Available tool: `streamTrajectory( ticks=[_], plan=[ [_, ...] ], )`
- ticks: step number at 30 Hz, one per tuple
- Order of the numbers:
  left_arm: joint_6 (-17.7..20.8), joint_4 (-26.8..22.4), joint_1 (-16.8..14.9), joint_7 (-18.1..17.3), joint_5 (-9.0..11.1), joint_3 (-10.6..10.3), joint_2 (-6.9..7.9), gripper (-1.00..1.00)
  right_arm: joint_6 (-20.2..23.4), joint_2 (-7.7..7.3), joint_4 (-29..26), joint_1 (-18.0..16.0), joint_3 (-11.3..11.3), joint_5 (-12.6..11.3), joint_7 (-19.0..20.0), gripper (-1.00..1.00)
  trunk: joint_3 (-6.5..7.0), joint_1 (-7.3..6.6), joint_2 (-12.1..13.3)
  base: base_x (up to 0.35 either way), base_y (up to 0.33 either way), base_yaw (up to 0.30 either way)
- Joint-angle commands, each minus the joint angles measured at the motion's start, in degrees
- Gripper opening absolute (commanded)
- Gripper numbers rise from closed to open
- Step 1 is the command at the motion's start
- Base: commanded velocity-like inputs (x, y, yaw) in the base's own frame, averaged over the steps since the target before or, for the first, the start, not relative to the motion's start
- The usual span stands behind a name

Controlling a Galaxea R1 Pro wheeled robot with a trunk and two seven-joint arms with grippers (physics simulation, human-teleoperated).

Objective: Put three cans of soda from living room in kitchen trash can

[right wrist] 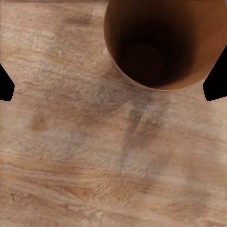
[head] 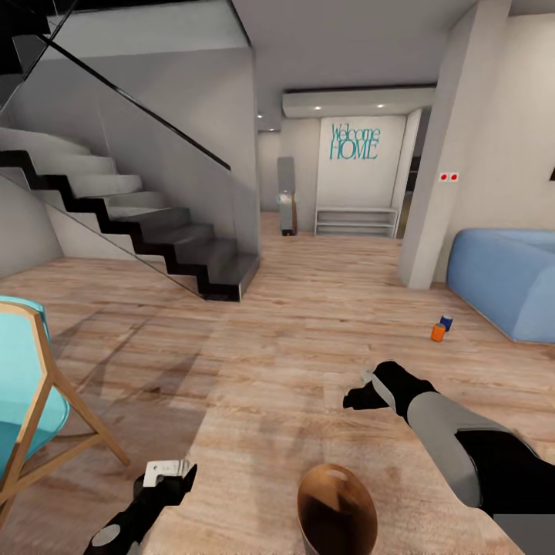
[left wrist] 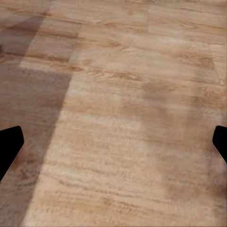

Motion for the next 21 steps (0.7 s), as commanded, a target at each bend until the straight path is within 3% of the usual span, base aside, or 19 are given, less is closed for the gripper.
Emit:
streamTrajectory(
  ticks=[1, 9, 21],
  plan=[
    [1.44, -0.38, -1.61, 0.01, -0.03, 0.0, -0.02, 1.0, 0.0, 0.0, -0.03, 0.18, 0.0, 0.05, 0.0, 1.0, -0.19, 0.23, -0.42, 0.0, 0.0, 0.0],
    [7.74, -0.71, -8.37, 0.1, -0.04, -0.07, -0.27, 1.0, -0.07, 0.05, 0.02, 1.0, 0.07, 0.18, -0.04, 1.0, -1.62, 1.98, -3.62, 0.0, 0.0, 0.0],
    [7.96, 2.1, -9.39, -0.14, 0.34, 0.15, -0.07, 1.0, -0.1, 0.03, 0.0, 1.27, 0.03, 0.12, -0.43, 1.0, -3.78, 4.62, -8.44, 0.0, 0.0, 0.0]
  ],
)
